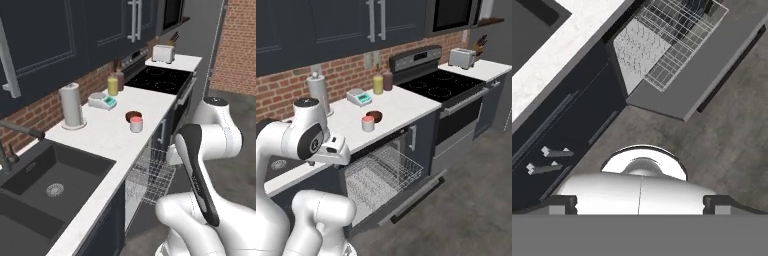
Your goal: Pick up the cup and bowl from the counter, place them in the dishwasher, and close the dishwasher door.
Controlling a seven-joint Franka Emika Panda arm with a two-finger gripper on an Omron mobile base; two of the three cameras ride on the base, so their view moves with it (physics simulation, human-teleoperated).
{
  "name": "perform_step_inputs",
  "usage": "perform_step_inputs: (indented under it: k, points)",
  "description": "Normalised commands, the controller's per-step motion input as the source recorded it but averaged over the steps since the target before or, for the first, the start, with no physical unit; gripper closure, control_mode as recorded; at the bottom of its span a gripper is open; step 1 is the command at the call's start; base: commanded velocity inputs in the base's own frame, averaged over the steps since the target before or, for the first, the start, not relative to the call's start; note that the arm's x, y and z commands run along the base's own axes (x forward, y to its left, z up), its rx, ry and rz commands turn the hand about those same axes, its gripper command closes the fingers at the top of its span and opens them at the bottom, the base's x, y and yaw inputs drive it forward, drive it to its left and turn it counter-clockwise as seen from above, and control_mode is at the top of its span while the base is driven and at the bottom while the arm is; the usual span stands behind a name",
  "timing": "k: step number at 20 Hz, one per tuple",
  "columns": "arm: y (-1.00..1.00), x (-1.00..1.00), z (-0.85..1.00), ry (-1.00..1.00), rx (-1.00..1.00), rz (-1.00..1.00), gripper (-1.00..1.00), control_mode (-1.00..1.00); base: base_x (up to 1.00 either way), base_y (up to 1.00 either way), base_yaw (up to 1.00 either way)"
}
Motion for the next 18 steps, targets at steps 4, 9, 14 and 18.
perform_step_inputs:
  k: [4,9,14,18]
  points:
    - [0.00,0.00,0.00,0.00,0.00,0.00,-1.00,1.00,0.29,0.33,-0.04]
    - [0.00,0.00,0.00,0.00,0.00,0.00,-1.00,1.00,-0.44,0.68,-0.23]
    - [0.00,0.00,0.00,0.00,0.00,0.00,-1.00,1.00,0.04,0.65,-0.16]
    - [0.00,0.00,0.00,0.00,0.00,0.00,-1.00,1.00,0.56,0.07,0.01]
